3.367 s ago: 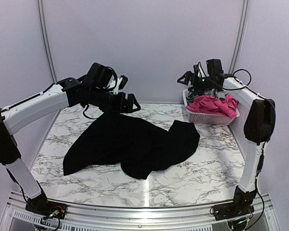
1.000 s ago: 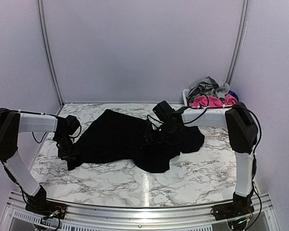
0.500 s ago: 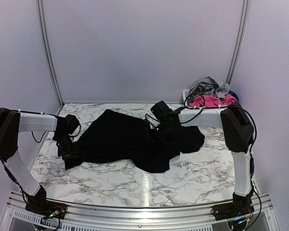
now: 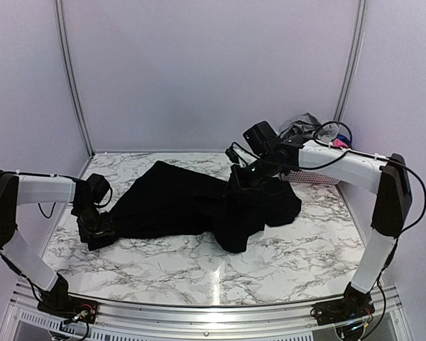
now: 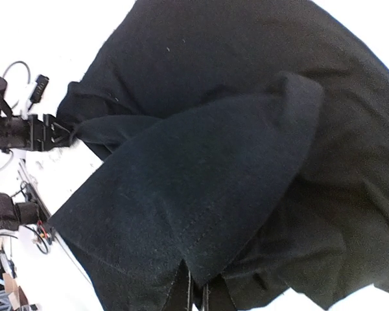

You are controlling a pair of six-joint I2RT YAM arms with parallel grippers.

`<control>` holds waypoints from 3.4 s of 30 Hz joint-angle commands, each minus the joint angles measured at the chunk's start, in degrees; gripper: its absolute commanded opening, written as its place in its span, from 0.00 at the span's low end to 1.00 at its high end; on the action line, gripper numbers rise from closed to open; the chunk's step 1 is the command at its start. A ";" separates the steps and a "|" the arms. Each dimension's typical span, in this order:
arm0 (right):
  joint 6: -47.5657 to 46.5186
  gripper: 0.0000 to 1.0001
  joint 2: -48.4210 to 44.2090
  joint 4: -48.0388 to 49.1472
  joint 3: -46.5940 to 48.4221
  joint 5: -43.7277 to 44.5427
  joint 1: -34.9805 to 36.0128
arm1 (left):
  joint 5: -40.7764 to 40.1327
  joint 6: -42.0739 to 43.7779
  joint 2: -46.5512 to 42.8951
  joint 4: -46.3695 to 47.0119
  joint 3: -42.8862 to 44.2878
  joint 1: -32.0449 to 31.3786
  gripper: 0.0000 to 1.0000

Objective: Fold and stack the mixed laundry pile
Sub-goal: Pick up the crumpled T-shirt from the center of the board, then flatten out the crumpled T-shirt at the center of the board.

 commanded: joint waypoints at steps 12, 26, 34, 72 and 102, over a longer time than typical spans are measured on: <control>-3.65 0.00 -5.08 -4.02 -10.51 -1.94 -1.11 | -0.10 -2.81 -4.26 -6.22 -4.20 1.43 0.88; -3.22 0.02 -9.53 -2.60 -21.77 -2.58 -2.66 | 1.90 -3.58 0.24 -0.72 -6.18 1.92 0.24; -3.22 0.07 -12.19 -1.57 -26.82 -4.15 -3.86 | 2.85 -3.42 0.90 -0.06 -5.82 2.50 0.00; -19.63 0.00 -29.08 -11.71 41.67 29.14 -11.01 | 23.55 -0.01 -25.69 -5.47 61.38 10.74 0.00; -0.90 0.00 0.98 48.91 57.03 11.18 -35.52 | 23.35 -18.93 16.92 39.60 96.49 14.61 0.00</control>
